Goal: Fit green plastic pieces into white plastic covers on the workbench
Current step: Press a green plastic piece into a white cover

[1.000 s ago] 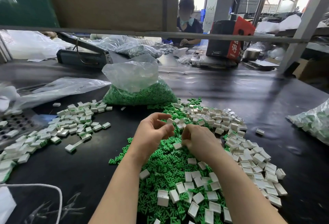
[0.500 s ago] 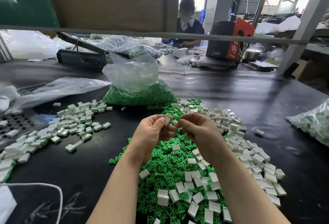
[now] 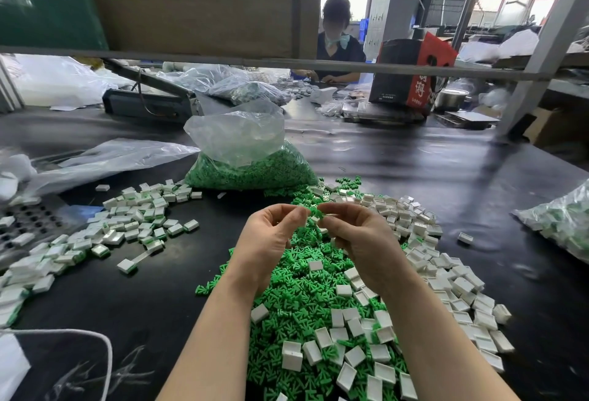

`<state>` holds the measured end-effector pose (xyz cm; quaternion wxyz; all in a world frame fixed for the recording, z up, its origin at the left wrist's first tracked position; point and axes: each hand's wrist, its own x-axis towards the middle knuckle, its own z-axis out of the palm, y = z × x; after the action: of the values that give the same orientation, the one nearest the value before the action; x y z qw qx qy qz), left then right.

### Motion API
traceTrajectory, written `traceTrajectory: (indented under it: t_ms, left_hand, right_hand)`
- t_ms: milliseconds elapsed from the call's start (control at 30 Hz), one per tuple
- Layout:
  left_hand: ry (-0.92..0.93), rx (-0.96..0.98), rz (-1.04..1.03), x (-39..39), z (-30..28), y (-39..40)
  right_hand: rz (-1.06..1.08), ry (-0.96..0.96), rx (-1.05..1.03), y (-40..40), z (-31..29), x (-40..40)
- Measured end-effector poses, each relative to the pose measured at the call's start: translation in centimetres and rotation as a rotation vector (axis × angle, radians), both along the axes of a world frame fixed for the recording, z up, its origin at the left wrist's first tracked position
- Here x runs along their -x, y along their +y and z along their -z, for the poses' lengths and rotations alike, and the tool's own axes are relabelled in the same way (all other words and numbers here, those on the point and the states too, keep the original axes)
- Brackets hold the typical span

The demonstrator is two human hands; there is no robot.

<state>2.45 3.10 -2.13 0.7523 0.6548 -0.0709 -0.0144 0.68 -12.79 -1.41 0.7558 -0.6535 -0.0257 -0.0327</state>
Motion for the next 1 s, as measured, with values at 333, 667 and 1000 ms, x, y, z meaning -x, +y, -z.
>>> traceTrajectory:
  t_ms: [333,667,1000]
  left_hand:
    - [0.175,0.251,0.051,0.26,-0.39,0.14]
    - [0.200,0.279,0.094,0.53,-0.78,-0.24]
    - [0.210,0.276,0.097,0.50,-0.77,-0.22]
  right_hand:
    - [0.025,-0.045,-0.030,0.18,-0.05,-0.06]
    - [0.081,-0.149,0.076,0.38,0.08,-0.03]
    - [0.094,-0.166,0.047,0.22,0.11,-0.21]
